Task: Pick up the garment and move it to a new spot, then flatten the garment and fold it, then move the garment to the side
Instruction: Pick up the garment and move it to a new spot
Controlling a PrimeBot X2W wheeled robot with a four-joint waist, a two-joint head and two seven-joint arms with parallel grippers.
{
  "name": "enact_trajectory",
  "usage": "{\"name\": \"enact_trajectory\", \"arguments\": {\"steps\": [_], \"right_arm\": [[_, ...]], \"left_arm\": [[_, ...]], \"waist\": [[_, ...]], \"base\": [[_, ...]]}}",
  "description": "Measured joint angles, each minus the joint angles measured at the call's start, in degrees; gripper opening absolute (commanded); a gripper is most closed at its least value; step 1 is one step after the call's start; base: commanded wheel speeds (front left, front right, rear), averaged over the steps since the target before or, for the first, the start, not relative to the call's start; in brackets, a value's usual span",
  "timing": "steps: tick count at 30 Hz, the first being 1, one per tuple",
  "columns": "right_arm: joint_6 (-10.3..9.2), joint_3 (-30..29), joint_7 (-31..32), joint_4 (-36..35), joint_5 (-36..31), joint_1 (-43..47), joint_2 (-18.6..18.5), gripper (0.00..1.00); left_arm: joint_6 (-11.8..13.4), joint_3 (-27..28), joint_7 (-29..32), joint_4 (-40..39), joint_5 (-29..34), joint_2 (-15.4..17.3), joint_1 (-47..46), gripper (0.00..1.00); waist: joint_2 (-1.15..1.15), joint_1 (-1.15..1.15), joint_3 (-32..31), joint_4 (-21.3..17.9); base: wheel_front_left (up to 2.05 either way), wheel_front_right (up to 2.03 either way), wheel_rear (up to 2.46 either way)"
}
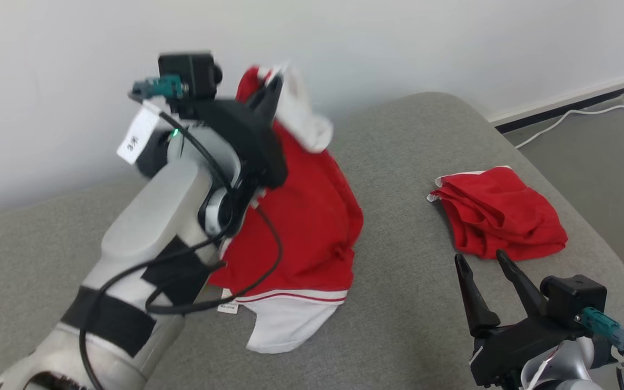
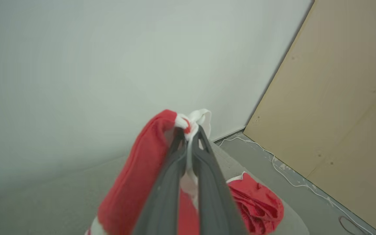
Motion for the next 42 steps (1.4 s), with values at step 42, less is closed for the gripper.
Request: {"name": "enact_trajectory", "arguments": {"steps": [42], "right_arm": [[-0.86,-0.6,-0.37,-0.45,0.43,1.47,-0.67,1.0]], "left_arm": [[3.2,-3.98,0.35,15.43,3.99,15.45,23.91,0.0]], "waist": [[0.0,-0.01,-0.39,11.13]], "base": [[0.0,0.0,0.0]]}}
